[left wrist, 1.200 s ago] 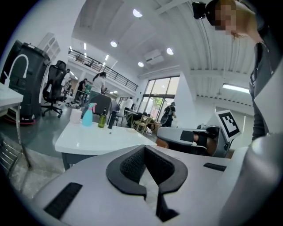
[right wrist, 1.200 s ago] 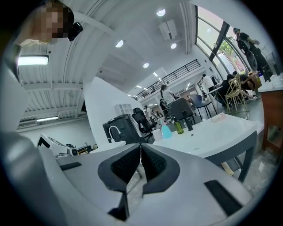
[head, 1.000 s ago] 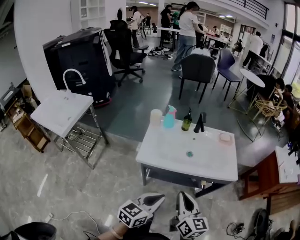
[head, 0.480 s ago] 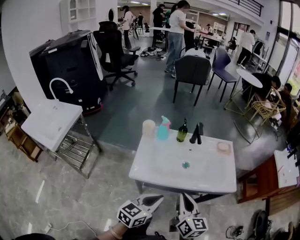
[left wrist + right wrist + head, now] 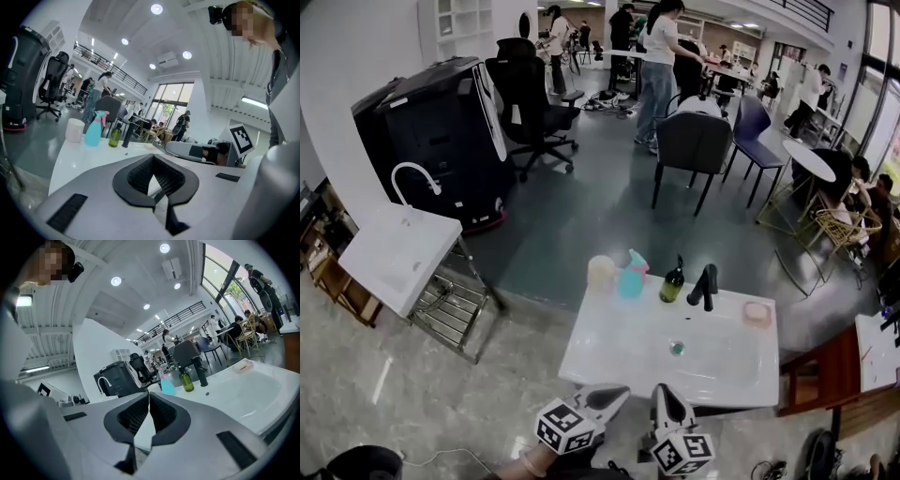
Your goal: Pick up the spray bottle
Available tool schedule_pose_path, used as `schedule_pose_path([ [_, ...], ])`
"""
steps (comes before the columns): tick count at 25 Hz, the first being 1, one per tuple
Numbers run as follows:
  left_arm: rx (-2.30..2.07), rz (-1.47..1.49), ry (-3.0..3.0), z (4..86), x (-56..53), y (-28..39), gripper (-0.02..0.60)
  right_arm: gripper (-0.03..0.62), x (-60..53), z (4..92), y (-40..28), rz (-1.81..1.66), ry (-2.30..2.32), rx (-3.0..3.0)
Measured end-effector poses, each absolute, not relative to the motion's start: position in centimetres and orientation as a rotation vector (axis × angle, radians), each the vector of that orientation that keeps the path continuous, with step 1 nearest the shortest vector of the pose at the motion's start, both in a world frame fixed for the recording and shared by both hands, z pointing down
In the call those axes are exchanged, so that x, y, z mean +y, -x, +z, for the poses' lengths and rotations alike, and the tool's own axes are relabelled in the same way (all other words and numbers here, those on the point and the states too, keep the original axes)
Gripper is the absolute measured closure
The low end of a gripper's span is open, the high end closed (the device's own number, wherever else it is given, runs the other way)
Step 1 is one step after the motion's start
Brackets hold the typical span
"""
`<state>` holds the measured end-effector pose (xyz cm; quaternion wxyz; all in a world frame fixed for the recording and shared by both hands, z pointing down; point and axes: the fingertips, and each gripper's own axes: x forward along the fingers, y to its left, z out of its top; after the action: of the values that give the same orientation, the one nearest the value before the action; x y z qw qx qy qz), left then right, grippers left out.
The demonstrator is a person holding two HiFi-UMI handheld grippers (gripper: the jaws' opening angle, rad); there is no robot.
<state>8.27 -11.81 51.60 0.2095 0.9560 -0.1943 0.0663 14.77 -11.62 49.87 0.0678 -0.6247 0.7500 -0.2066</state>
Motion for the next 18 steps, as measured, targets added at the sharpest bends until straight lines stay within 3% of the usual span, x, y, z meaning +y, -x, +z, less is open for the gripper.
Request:
schedule_pose_path([
  [18,-0.576,0.183,-2.639,52.4,-23.7,-8.7,0.577,0.582,-24.0,50.4,-15.1,-0.607,1.852,2.332],
])
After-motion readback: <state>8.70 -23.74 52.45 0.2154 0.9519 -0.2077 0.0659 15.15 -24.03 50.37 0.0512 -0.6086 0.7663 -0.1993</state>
